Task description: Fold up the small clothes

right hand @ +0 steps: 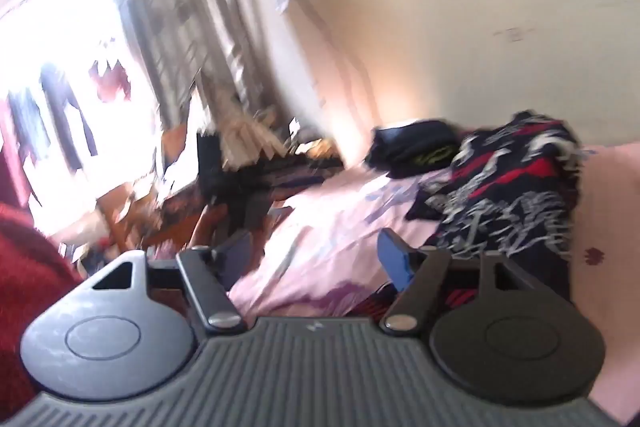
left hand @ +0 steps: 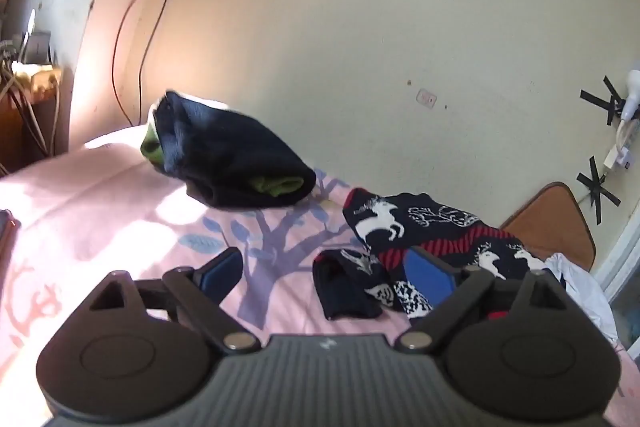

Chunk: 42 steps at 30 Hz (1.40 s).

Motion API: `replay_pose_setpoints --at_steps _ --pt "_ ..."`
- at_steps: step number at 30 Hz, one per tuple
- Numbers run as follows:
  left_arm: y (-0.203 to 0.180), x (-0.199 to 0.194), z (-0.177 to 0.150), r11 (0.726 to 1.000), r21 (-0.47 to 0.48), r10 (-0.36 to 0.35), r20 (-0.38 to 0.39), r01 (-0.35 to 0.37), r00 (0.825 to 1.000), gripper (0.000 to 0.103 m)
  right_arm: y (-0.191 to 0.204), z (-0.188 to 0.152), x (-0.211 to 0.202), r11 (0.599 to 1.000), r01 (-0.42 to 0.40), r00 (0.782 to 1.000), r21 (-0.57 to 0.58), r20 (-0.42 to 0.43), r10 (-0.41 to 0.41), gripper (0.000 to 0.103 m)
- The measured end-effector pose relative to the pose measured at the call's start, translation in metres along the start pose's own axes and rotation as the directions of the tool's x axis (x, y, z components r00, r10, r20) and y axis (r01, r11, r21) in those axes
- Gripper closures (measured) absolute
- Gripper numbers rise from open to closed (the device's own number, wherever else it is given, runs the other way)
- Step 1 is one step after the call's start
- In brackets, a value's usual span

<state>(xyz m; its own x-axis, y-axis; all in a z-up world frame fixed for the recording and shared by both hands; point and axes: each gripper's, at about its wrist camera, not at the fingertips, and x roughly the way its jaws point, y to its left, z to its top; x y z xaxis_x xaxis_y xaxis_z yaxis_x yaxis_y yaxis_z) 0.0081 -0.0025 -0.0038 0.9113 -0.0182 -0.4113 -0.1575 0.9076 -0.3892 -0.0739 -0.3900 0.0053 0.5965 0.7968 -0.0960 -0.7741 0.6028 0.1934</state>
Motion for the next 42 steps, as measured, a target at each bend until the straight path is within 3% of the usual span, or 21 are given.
replay_pose_setpoints --at_steps 3,7,9,11,12,14,15,16,19,21,23,25,26,28,30,32,34,36,38,39,42 --pt "-0.021 0.026 -0.005 0.998 -0.033 -0.064 -0.07 0.061 0.996 0.013 -0.041 -0.002 -0.031 0.962 0.099 0.981 0.253 0.137 -0.137 0.028" --pt "-0.063 0.058 -0.023 0.996 0.045 -0.074 -0.131 0.081 0.989 0.016 -0.077 -0.023 -0.049 0.849 0.29 0.926 0.442 0.095 -0.366 0.027" --pt "-0.075 0.082 -0.032 0.994 0.035 -0.09 -0.201 0.099 0.975 0.035 -0.086 -0.038 -0.047 0.805 0.355 0.909 0.476 0.027 -0.417 0.027" --pt "-0.082 0.093 -0.046 0.992 0.009 -0.118 -0.28 0.125 0.953 0.081 -0.091 -0.051 -0.038 0.77 0.417 0.892 0.483 -0.053 -0.449 0.028" --pt "-0.085 0.099 -0.052 0.992 0.007 -0.117 -0.305 0.125 0.945 0.09 -0.091 -0.055 -0.034 0.761 0.433 0.887 0.483 -0.079 -0.455 0.028" --pt "-0.085 0.093 -0.059 0.993 0.004 -0.11 -0.288 0.116 0.951 0.093 -0.087 -0.055 -0.025 0.765 0.432 0.891 0.478 -0.096 -0.443 0.033" --pt "-0.085 0.086 -0.06 0.993 0.011 -0.112 -0.271 0.119 0.956 0.093 -0.083 -0.052 -0.021 0.774 0.425 0.897 0.469 -0.106 -0.428 0.05" --pt "-0.083 0.077 -0.058 0.992 0.012 -0.116 -0.247 0.123 0.962 0.094 -0.079 -0.049 -0.016 0.789 0.403 0.911 0.465 -0.117 -0.397 0.078" --pt "-0.065 0.038 -0.037 0.992 0.008 -0.123 -0.164 0.126 0.979 0.095 -0.058 -0.028 -0.002 0.84 0.366 0.929 0.401 -0.101 -0.357 0.08" --pt "-0.055 0.011 -0.009 0.994 0.001 -0.108 -0.13 0.109 0.986 0.095 -0.04 -0.009 -0.001 0.907 0.228 0.972 0.354 -0.03 -0.232 0.08" --pt "-0.037 -0.025 0.005 0.993 -0.034 -0.112 -0.06 0.11 0.992 0.095 -0.006 0.011 0.001 0.972 0.047 0.999 0.231 0.016 -0.052 0.079" --pt "-0.021 -0.06 0.011 0.996 -0.033 -0.084 0.01 0.085 0.996 0.095 0.024 0.024 0.002 0.984 -0.151 0.988 0.098 0.022 0.15 0.074" --pt "-0.014 -0.074 0.009 0.998 -0.023 -0.057 0.034 0.057 0.998 0.094 0.036 0.028 0.002 0.984 -0.172 0.985 0.04 0.018 0.171 0.069" --pt "-0.002 -0.088 0.005 1.0 -0.005 0.007 0.05 -0.006 0.999 0.092 0.047 0.036 0.004 0.99 -0.135 0.99 -0.043 0.034 0.136 0.048" --pt "0.005 -0.089 -0.003 0.997 0.016 0.071 0.046 -0.072 0.996 0.086 0.029 0.044 0.014 0.999 -0.023 0.998 -0.038 0.064 0.026 0.046" --pt "0.012 -0.082 -0.008 0.995 -0.002 0.105 0.019 -0.105 0.994 0.081 -0.013 0.049 0.029 0.992 0.121 0.991 0.046 0.051 -0.123 0.046" --pt "0.022 -0.074 -0.015 0.994 0.011 0.109 0.011 -0.109 0.994 0.081 -0.063 0.05 0.048 0.942 0.305 0.95 0.142 0.014 -0.31 0.045" --pt "0.029 -0.064 -0.018 0.991 0.031 0.127 0.01 -0.127 0.992 0.079 -0.109 0.047 0.065 0.881 0.419 0.906 0.221 -0.029 -0.423 0.045" --pt "0.033 -0.058 -0.021 0.991 0.031 0.134 -0.003 -0.134 0.991 0.073 -0.143 0.042 0.084 0.829 0.464 0.883 0.312 -0.088 -0.461 0.042" --pt "0.039 -0.052 -0.022 0.993 0.012 0.121 -0.022 -0.12 0.992 0.071 -0.155 0.04 0.093 0.808 0.459 0.885 0.368 -0.115 -0.451 0.037" --pt "0.042 -0.042 -0.029 0.993 -0.018 0.118 -0.053 -0.119 0.992 0.065 -0.174 0.018 0.112 0.782 0.39 0.919 0.486 -0.159 -0.36 0.033"
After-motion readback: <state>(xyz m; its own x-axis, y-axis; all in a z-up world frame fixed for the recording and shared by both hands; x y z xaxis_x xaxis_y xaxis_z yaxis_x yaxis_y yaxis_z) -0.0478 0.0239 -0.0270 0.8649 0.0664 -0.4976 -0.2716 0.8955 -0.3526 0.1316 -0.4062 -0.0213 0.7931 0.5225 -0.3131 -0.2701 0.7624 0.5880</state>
